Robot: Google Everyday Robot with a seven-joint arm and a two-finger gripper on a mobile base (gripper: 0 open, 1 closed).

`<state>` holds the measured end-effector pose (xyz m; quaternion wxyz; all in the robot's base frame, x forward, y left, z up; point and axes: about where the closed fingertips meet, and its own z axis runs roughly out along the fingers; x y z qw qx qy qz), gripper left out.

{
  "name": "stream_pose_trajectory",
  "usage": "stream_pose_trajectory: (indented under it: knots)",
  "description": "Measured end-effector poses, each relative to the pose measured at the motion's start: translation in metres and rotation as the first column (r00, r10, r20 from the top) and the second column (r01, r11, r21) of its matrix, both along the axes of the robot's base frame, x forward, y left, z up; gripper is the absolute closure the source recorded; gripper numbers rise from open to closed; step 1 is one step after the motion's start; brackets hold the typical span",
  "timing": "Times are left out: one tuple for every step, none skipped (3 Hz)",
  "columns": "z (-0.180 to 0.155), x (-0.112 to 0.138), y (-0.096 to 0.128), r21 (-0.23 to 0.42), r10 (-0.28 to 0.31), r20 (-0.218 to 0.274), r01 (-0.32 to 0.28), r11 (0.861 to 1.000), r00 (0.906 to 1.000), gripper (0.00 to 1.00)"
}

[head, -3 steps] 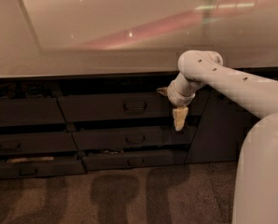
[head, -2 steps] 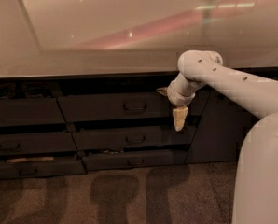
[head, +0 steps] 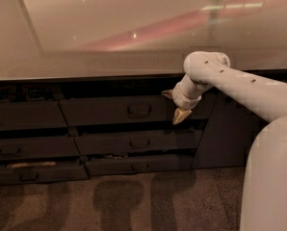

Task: Open top drawer

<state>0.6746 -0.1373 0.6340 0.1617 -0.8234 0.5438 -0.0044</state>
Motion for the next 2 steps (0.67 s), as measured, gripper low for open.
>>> stream_pose_trajectory:
  knots:
    - [0.0000, 0.0000, 0.0000, 0.000, 0.000, 0.000, 0.000, 1.000, 1.0000, 0.66]
    - [0.0000, 0.0000, 0.0000, 0.000, 0.000, 0.000, 0.000, 1.000, 1.0000, 0.89]
